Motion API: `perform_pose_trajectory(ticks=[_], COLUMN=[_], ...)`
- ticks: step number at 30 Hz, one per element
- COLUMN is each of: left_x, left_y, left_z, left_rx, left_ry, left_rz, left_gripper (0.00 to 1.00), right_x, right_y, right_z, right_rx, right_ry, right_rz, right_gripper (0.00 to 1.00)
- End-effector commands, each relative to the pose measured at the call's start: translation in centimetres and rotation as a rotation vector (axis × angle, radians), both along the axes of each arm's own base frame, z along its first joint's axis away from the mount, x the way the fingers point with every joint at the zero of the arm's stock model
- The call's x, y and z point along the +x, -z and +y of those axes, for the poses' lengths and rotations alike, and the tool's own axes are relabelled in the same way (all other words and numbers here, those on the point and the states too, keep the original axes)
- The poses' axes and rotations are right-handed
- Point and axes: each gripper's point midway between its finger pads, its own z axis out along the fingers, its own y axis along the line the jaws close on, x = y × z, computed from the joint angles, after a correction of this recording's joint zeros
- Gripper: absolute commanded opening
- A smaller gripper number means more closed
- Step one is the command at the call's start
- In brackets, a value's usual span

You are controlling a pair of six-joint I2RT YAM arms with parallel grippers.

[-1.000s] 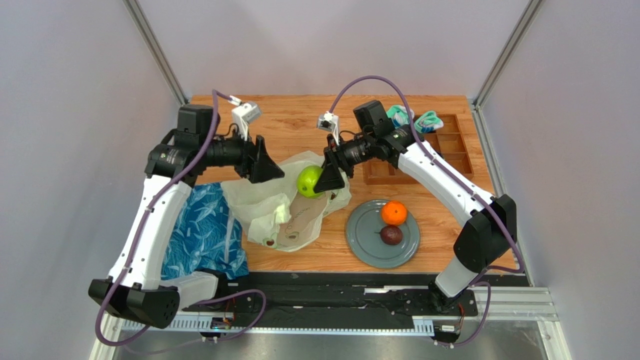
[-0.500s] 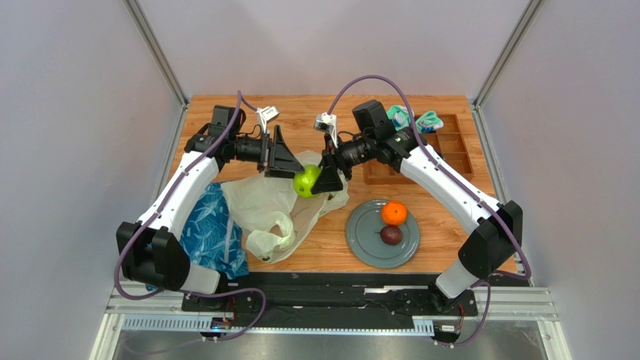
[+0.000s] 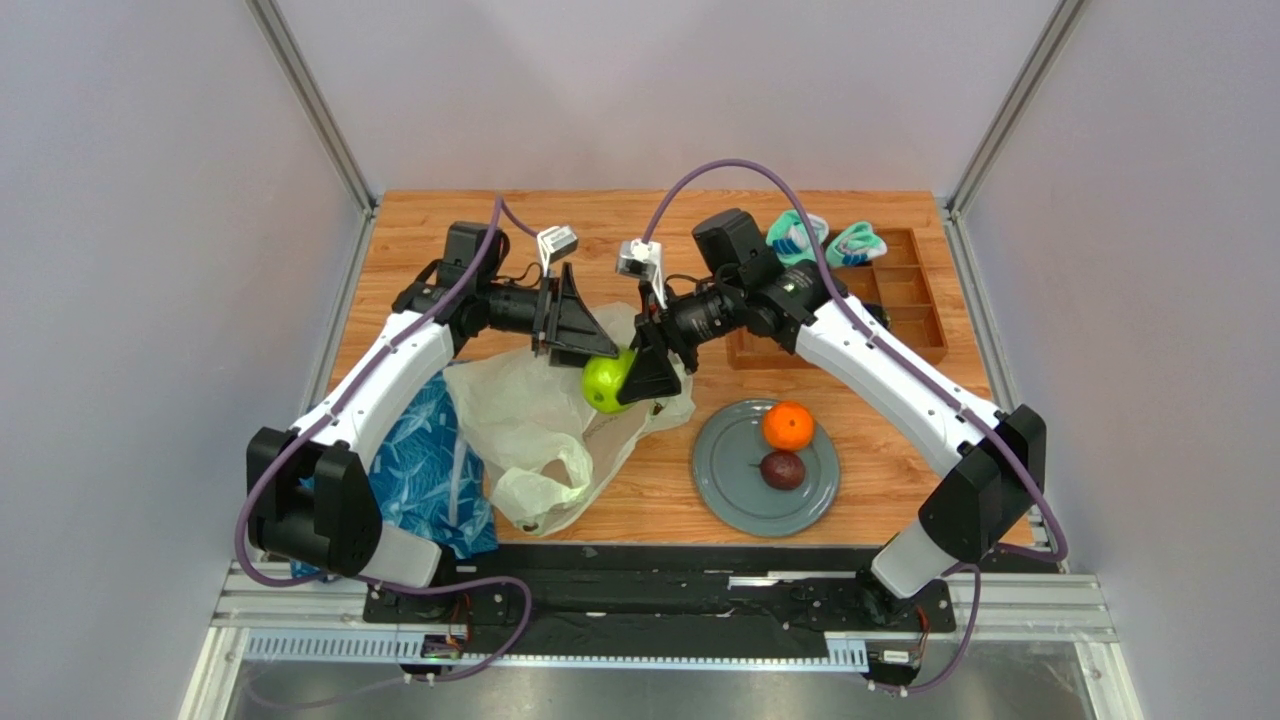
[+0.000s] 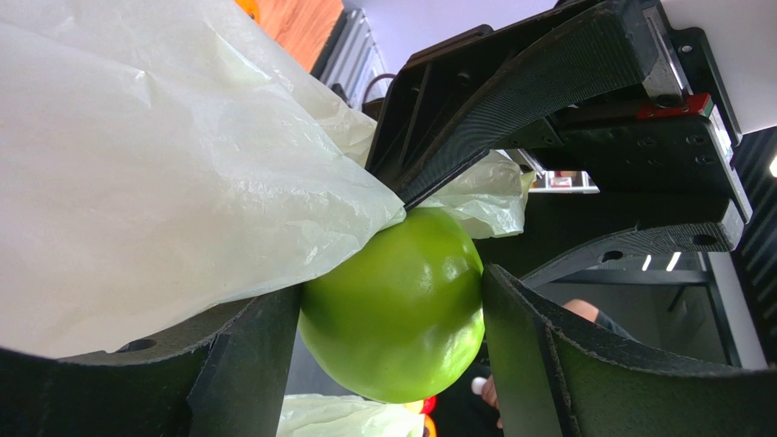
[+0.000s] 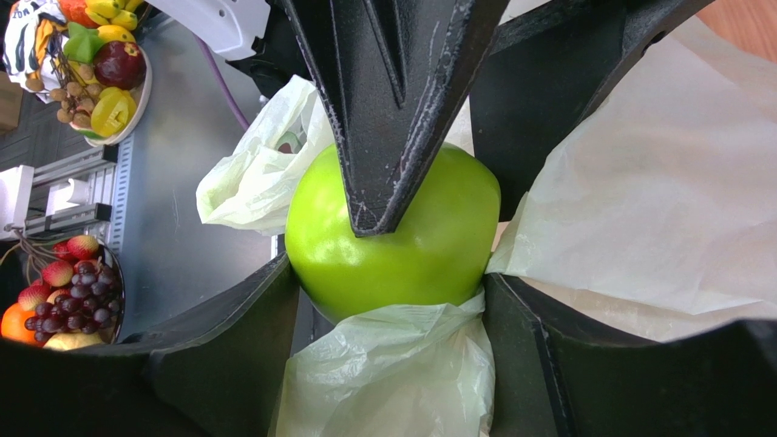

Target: Take the fake fruits out of the plastic bag

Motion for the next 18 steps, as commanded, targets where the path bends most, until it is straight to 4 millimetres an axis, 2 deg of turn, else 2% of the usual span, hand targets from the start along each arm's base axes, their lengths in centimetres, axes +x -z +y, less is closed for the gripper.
perform_pose_trajectory(ticks=[1, 2, 10, 11, 15, 16, 18], left_x=[-2.5, -2.4, -1.8, -1.6, -0.4, -0.1, 0.2], left_y=[-2.1, -2.0, -2.2, -2.3, -2.8, -3.0, -3.2], left_z=[-0.1, -0.2, 0.3, 0.4, 1.0, 1.1, 1.1], left_rx=[-0.091, -0.088, -0.095, -0.094, -0.104, -0.107, -0.109], left_ry=[0.101, 0.095, 0.078, 0.070, 0.049, 0.044, 0.040], left_rz=[0.019, 0.013, 0.002, 0.008, 0.001, -0.001, -0.008], left_gripper=[0.24, 0.00, 0.00, 0.00, 0.00, 0.00, 0.00], right_x=[2.4, 2.5, 2.9, 2.9, 2.5, 2.2, 2.3], right_y=[-1.8, -1.8, -1.5, -1.6, -3.2, -4.1, -4.6], right_z=[0.2, 0.2, -1.0, -1.2, -2.9, -3.7, -4.2], right_rx=[0.043, 0.040, -0.009, -0.013, -0.022, -0.009, 0.000], right_ry=[0.061, 0.067, 0.121, 0.126, 0.146, 0.155, 0.176], right_rz=[-0.160, -0.163, -0.201, -0.205, -0.244, -0.282, -0.331], right_gripper=[0.64, 0.67, 0.85, 1.00, 1.00, 1.00, 1.00])
